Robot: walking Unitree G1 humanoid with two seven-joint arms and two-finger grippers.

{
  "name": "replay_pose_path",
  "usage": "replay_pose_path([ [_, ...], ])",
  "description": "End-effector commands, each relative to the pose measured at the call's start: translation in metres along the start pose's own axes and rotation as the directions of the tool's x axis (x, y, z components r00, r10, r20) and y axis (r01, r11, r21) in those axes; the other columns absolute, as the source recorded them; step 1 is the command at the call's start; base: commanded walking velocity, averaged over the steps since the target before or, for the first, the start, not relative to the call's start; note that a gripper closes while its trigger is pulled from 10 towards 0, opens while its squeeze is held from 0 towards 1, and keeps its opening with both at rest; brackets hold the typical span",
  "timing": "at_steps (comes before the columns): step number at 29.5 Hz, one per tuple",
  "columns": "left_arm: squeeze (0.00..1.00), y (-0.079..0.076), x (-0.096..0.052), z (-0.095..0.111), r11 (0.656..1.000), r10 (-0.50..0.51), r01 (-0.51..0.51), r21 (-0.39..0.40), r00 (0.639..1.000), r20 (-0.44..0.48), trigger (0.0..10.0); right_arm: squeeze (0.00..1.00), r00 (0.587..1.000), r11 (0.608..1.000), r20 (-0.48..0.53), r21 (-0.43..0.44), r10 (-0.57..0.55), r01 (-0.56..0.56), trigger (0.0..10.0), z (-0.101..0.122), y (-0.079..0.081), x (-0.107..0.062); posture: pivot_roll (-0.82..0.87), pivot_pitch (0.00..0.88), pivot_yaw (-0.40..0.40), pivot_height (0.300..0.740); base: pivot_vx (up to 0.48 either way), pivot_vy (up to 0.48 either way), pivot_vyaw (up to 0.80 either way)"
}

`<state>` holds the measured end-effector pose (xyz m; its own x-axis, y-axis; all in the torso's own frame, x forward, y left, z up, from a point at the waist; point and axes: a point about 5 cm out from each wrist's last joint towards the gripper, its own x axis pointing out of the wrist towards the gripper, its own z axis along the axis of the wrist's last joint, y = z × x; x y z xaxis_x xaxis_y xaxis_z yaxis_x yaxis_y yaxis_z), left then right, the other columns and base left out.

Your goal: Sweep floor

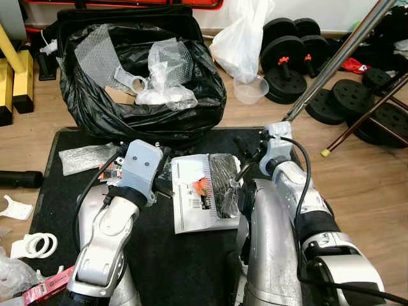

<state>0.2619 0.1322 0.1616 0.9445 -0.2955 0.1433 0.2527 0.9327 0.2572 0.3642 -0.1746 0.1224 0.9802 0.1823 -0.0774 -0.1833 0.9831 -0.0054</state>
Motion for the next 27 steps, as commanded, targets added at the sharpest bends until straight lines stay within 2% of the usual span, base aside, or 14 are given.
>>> replay_pose_path([
  [1,0.0,-0.007,-0.002,0.0,0.997,-0.073,0.073,-0.002,0.997,-0.01,10.0,0.0,1.0,1.0,-0.016,0.015,-0.026,0.026,0.8,-0.01,-0.005,-0.005,-0.08,0.246,-0.154,0.302,0.0,0.0,0.0],
  [2,0.0,-0.007,-0.002,0.0,0.997,-0.072,0.072,-0.002,0.997,-0.011,10.0,0.0,0.999,0.999,-0.011,0.007,-0.043,0.043,0.0,-0.01,-0.007,-0.005,-0.08,0.245,-0.154,0.302,0.0,0.0,0.0],
  [14,0.0,-0.007,0.002,0.0,0.998,-0.062,0.062,-0.006,0.998,-0.01,10.0,0.0,0.99,0.989,0.023,-0.034,-0.142,0.143,0.0,-0.007,-0.022,-0.007,-0.09,0.243,-0.155,0.302,0.0,0.0,0.0],
  [20,0.0,-0.005,0.004,0.0,0.999,-0.053,0.053,-0.008,0.999,-0.008,10.0,0.0,0.983,0.969,0.08,-0.168,-0.167,0.178,0.0,-0.002,-0.027,-0.01,-0.09,0.237,-0.158,0.302,0.0,0.0,0.0],
  [21,0.0,-0.005,0.004,0.0,0.999,-0.053,0.053,-0.008,0.999,-0.008,10.0,0.0,0.983,0.969,0.08,-0.168,-0.167,0.178,0.0,-0.002,-0.027,-0.01,-0.09,0.237,-0.158,0.302,0.0,0.0,0.0],
  [23,0.0,-0.005,0.005,0.0,0.999,-0.051,0.051,-0.008,0.999,-0.007,10.0,0.0,0.98,0.976,0.089,-0.113,-0.178,0.187,0.0,-0.002,-0.029,-0.01,-0.09,0.236,-0.158,0.302,0.0,0.0,0.0],
  [25,0.0,-0.004,0.006,0.0,0.999,-0.05,0.05,-0.007,0.999,-0.007,10.0,0.0,0.97,0.975,0.121,0.089,-0.213,0.203,0.0,0.005,-0.034,-0.009,-0.09,0.235,-0.157,0.302,0.0,0.0,0.0],
  [26,0.0,-0.004,0.006,0.0,0.999,-0.05,0.05,-0.007,0.999,-0.007,10.0,0.0,0.97,0.975,0.121,0.089,-0.213,0.203,0.0,0.005,-0.034,-0.009,-0.09,0.235,-0.157,0.302,0.0,0.0,0.0],
  [27,0.0,-0.004,0.007,0.0,0.999,-0.049,0.049,-0.007,0.999,-0.007,10.0,0.0,0.958,0.946,0.147,0.252,-0.245,0.203,0.0,0.011,-0.039,-0.009,-0.09,0.233,-0.155,0.302,0.0,0.0,0.0],
])
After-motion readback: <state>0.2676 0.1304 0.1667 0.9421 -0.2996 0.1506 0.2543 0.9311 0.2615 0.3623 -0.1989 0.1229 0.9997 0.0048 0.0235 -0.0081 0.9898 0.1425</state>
